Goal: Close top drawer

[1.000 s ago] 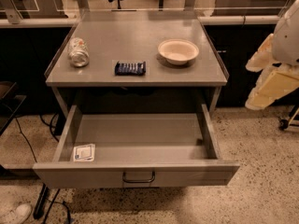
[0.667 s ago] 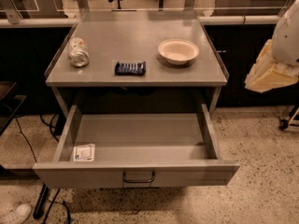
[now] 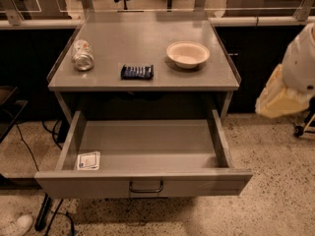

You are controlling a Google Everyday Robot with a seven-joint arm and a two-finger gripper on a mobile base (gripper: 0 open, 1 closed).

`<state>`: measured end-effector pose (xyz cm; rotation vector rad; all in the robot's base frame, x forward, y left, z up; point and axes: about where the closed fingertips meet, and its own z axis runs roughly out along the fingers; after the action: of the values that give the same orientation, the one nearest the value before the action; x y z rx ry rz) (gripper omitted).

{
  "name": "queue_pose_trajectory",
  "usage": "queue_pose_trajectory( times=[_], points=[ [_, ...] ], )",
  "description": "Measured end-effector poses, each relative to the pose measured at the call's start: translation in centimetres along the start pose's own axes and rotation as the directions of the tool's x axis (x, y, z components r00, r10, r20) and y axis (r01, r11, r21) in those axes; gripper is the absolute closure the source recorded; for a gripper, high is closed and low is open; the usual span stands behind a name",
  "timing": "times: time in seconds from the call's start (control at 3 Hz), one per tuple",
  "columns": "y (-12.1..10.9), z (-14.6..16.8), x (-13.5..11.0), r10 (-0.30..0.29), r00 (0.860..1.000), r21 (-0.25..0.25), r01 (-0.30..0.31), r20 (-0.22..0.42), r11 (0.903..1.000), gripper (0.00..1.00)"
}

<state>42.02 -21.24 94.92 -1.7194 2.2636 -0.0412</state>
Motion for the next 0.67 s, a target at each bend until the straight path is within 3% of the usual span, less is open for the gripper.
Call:
queue_pose_trajectory(
  times=[0.33, 0.67],
  points=[
    [4.4, 4.4, 0.5, 0.005, 1.000, -0.068, -0.005, -0.006, 0.9977, 1.00],
    [8.2, 9.2, 0.9, 0.005, 1.000, -0.160, -0.008, -0.023, 0.9872, 1.00]
  ],
)
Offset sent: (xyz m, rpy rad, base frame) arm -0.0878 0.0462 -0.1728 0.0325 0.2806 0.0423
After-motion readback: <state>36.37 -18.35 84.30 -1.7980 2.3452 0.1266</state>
